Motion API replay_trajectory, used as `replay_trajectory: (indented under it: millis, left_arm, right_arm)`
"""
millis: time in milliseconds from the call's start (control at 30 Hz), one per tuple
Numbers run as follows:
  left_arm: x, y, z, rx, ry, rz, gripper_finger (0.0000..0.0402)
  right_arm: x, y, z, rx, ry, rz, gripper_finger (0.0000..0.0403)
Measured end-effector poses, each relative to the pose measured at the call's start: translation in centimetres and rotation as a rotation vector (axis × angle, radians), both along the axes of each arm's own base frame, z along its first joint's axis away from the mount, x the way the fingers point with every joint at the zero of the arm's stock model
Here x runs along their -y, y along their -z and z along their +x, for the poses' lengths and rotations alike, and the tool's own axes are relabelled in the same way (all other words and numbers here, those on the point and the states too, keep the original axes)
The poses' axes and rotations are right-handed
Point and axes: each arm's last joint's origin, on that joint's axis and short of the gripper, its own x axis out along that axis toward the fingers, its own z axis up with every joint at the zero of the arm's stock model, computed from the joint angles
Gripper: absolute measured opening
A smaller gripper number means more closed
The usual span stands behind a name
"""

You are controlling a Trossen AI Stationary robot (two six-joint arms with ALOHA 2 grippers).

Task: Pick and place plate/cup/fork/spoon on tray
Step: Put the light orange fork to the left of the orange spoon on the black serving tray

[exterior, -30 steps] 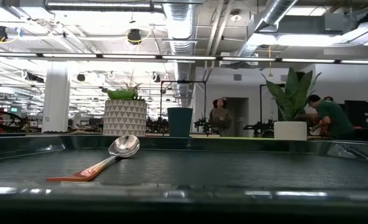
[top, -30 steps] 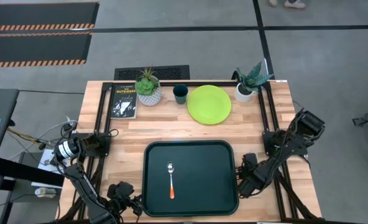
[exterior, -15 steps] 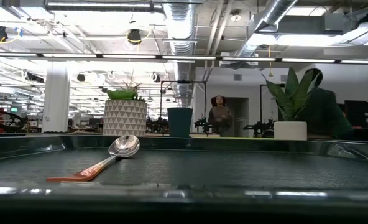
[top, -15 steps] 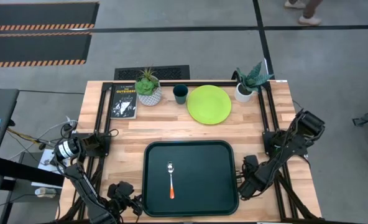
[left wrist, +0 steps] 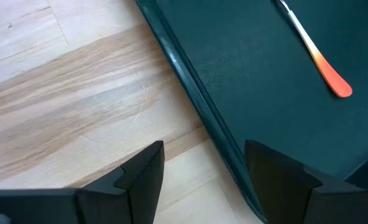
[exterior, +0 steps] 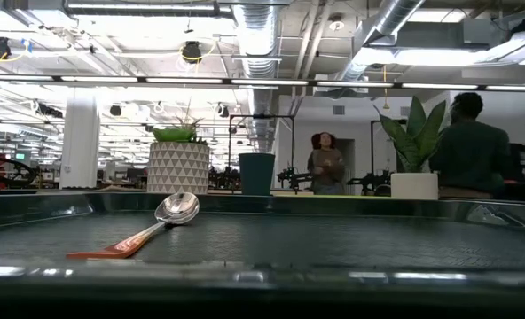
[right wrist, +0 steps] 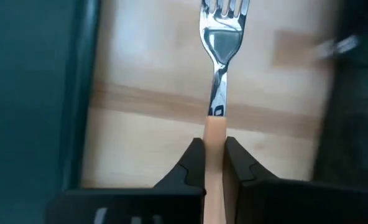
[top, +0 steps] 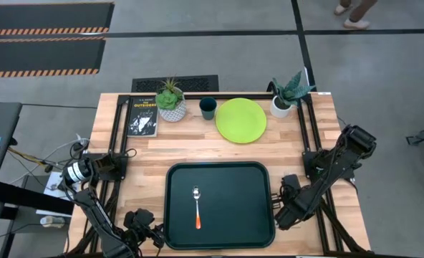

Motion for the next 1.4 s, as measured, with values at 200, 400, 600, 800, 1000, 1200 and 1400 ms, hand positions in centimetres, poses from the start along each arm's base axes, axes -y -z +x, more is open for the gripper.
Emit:
replay_trajectory:
  millis: [200,400,600,800,1000,1200,1400]
  left_arm:
    - [0.0,0.0,0.0,0.000,0.000,0.000,0.0210]
    - [-0.1,0.0,0.1,0.005,-0.004,0.002,0.0210]
    - [-0.1,0.0,0.2,0.008,-0.003,0.004,0.0210]
    - [-0.1,0.0,0.2,0.011,0.003,0.010,0.0210]
    - [-0.1,-0.1,0.2,0.031,0.014,0.027,0.0210]
    - [-0.1,-0.1,0.2,0.026,0.023,0.034,0.0210]
    - [-0.2,-0.1,0.3,0.052,0.029,0.051,0.0210]
  right_arm:
    - [-0.4,-4.2,1.3,0.106,-0.074,-0.040,0.0024]
    - [-0.9,-5.7,5.3,0.305,-0.211,0.004,0.0034]
    - [-1.6,-5.7,11.1,0.594,-0.370,0.063,0.0039]
    - [-2.4,-4.5,16.9,0.754,-0.467,0.092,0.0039]
    - [-3.5,-3.1,22.1,0.764,-0.519,0.105,0.0040]
    - [-4.2,-1.9,26.1,0.797,-0.489,0.095,0.0040]
    - [-4.0,0.0,28.7,0.845,-0.338,0.106,0.0044]
